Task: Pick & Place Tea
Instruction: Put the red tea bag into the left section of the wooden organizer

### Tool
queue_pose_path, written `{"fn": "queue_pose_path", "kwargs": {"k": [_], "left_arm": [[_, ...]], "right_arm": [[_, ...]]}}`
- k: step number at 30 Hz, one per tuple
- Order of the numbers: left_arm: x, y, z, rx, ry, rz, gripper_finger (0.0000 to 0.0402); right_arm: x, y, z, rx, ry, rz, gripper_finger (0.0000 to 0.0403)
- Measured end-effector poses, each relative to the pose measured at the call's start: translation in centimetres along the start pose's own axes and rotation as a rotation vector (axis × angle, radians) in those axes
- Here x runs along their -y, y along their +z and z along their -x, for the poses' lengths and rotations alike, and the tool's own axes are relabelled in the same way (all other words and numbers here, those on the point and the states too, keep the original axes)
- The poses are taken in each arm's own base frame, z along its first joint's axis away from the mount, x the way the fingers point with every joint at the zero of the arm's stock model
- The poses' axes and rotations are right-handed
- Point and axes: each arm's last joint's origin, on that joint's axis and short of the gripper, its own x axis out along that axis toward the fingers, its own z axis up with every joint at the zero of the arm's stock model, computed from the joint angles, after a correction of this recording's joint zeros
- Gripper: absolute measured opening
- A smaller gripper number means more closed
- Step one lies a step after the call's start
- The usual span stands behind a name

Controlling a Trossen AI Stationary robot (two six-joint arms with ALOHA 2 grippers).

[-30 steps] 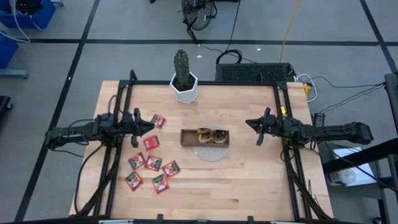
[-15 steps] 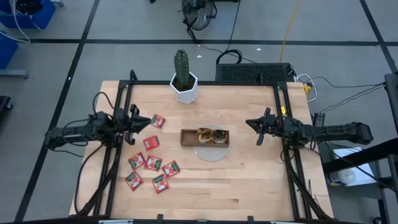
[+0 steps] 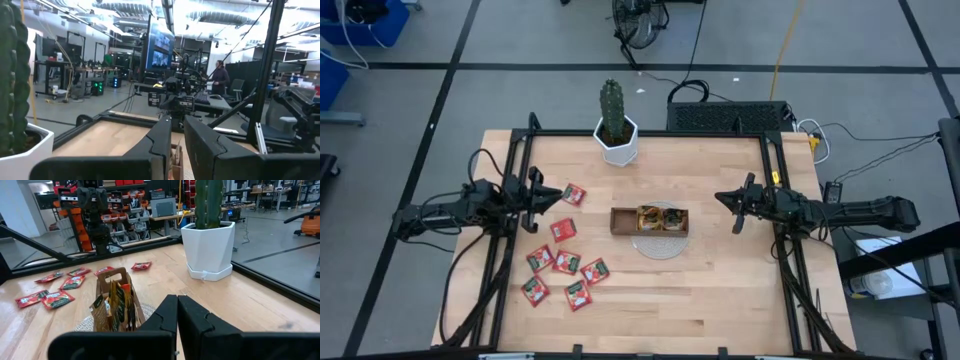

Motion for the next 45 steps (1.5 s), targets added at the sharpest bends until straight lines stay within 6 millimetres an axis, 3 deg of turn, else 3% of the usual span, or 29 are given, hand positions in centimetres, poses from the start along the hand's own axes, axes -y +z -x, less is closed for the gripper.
{"fn": "queue_pose_path", "kwargs": {"k": [11,27,36,40,45], "left_arm": [[0.0,0.1,0.0,0.008,-0.001,-0.019,0.0058],[0.0,0.0,0.0,-0.004,-0.009,0.104,0.0058],[-0.2,-1.0,-0.7,-0.096,0.045,0.16,0.0059],[-0.5,-1.6,-1.5,-0.158,0.111,0.229,0.0087],[-0.8,-1.5,-4.0,-0.369,0.264,0.218,0.0169]], "right_arm": [[0.0,0.0,0.0,0.0,0.0,0.0,0.0],[0.0,0.0,0.0,0.0,0.001,0.0,0.0],[0.0,0.0,0.0,0.0,0.001,0.0,0.0],[0.0,0.0,0.0,0.0,0.001,0.0,0.0],[0.0,0.0,0.0,0.0,0.0,0.0,0.0]]}}
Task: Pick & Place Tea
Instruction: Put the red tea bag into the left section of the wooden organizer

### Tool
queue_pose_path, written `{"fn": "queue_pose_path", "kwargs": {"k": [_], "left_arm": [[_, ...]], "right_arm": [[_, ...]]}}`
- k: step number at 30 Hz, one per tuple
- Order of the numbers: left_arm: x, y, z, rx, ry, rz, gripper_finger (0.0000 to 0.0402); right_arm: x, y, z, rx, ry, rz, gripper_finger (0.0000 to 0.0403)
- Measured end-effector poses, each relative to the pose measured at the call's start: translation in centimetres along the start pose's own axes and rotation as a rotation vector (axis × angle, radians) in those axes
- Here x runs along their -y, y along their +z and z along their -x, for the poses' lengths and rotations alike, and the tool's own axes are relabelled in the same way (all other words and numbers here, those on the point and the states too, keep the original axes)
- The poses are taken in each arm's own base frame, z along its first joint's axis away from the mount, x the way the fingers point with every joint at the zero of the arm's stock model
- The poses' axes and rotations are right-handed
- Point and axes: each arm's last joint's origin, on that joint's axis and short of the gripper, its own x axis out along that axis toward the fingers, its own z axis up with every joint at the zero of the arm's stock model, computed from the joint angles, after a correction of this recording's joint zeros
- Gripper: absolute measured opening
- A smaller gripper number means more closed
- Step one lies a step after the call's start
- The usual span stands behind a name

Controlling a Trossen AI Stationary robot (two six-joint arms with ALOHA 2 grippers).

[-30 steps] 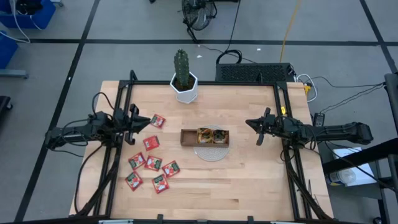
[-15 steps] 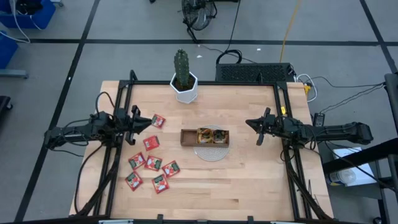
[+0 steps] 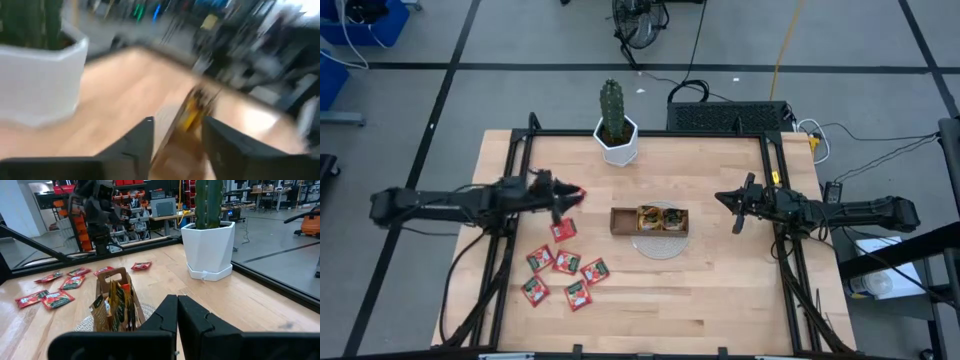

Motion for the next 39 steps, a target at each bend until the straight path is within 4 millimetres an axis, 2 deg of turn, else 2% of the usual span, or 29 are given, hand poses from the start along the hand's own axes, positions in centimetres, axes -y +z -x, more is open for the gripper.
{"fn": "queue_pose_path", "kwargs": {"k": [4,7,11,16,23,31,34,39], "left_arm": [[0.6,0.8,-2.6,-0.293,0.153,0.0,0.0238],[0.9,1.1,-4.4,-0.538,0.3,-0.002,0.0267],[1.0,0.7,-6.7,-0.788,0.436,-0.056,0.0277],[0.0,0.5,-8.5,-0.962,0.557,-0.086,0.0265],[-3.8,0.5,-9.0,-1.084,0.618,-0.009,0.0234],[-8.1,1.3,-9.0,-1.064,0.627,0.238,0.0219],[-9.1,1.5,-9.0,-1.036,0.635,0.282,0.0219],[-9.6,1.2,-10.2,-0.984,0.588,0.299,0.0218]], "right_arm": [[0.0,0.0,0.0,0.0,0.0,0.0,0.0],[0.0,0.0,0.0,0.0,0.0,0.0,0.0],[0.0,0.0,0.0,0.0,-0.001,0.0,0.0],[0.0,0.0,0.0,0.0,-0.001,0.0,0.0],[0.0,0.0,0.0,0.0,-0.001,0.0,0.0],[0.0,0.0,0.0,0.0,-0.002,0.0,0.0],[0.0,0.0,0.0,0.0,-0.002,0.0,0.0],[0.0,0.0,0.0,0.0,-0.002,0.0,0.0]]}}
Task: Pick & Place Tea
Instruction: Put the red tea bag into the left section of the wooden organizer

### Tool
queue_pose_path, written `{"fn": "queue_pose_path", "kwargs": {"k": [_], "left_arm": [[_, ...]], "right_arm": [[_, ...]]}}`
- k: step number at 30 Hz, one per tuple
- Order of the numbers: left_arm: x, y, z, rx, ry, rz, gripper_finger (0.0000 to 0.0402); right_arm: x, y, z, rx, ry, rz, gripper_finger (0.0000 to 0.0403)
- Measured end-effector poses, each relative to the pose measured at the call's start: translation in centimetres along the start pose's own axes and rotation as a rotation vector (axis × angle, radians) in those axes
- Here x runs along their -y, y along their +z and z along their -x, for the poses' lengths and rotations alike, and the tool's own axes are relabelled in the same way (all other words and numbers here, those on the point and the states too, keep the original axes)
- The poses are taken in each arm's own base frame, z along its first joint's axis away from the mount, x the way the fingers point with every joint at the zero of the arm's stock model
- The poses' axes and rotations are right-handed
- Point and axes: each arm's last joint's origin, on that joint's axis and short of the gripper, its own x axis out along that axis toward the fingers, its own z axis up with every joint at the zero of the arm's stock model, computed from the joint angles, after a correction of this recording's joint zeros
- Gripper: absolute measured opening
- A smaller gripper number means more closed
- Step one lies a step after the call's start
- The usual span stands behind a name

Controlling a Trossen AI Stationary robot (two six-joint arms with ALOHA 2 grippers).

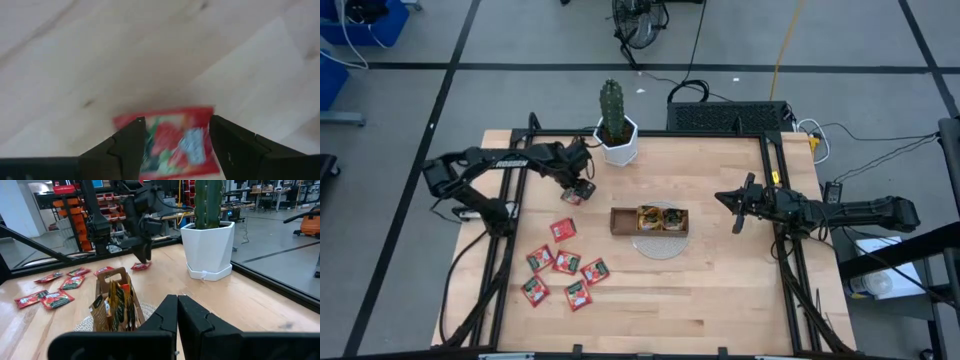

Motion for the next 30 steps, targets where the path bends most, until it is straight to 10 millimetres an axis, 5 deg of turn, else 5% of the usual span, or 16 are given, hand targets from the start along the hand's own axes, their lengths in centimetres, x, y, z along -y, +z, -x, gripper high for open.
{"fn": "queue_pose_path", "kwargs": {"k": [14,30], "left_arm": [[3.1,-1.2,-2.5,-0.072,0.033,-0.1,0.0218],[5.9,-4.1,2.4,-0.079,0.135,-0.15,0.0218]], "right_arm": [[0.0,0.0,0.0,0.0,0.0,0.0,0.0],[0.0,0.0,0.0,0.001,0.0,0.0,0.0]]}}
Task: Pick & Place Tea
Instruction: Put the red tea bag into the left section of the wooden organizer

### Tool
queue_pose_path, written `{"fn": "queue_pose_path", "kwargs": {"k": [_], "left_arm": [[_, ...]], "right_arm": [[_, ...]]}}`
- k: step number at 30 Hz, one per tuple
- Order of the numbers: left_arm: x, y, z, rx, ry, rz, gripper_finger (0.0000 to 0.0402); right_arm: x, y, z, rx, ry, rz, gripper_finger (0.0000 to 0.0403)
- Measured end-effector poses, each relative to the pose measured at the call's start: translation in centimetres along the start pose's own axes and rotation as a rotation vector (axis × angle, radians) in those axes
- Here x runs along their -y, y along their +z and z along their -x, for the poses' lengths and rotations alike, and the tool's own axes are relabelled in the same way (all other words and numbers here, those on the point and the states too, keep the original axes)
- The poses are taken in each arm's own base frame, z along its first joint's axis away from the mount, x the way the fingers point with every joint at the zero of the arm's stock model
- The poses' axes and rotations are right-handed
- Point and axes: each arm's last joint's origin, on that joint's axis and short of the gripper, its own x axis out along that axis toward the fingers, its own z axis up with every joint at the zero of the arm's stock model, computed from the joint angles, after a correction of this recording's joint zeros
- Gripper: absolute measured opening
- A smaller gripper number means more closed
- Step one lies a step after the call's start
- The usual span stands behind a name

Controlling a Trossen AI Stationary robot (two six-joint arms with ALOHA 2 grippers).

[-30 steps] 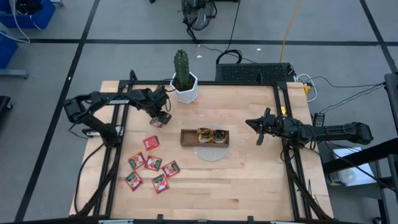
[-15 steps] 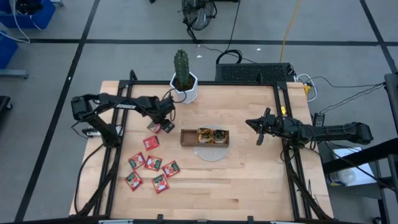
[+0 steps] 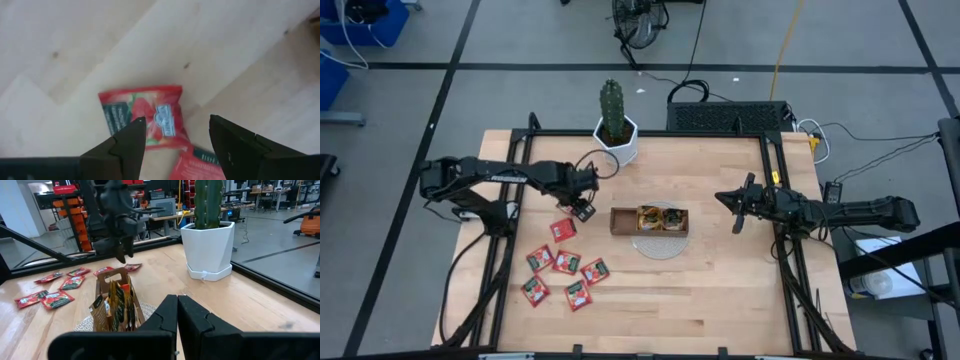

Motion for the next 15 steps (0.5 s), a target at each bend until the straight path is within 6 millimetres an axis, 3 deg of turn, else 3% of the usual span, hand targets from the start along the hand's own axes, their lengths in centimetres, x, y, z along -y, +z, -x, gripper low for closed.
{"fn": "queue_pose_path", "kwargs": {"k": [8,15], "left_arm": [[1.4,-0.9,-0.1,0.05,0.076,0.037,0.0218],[1.1,-1.8,-1.1,0.022,0.105,0.092,0.0218]], "right_arm": [[0.0,0.0,0.0,-0.001,0.0,0.0,0.0],[0.0,0.0,0.0,0.0,0.0,0.0,0.0]]}}
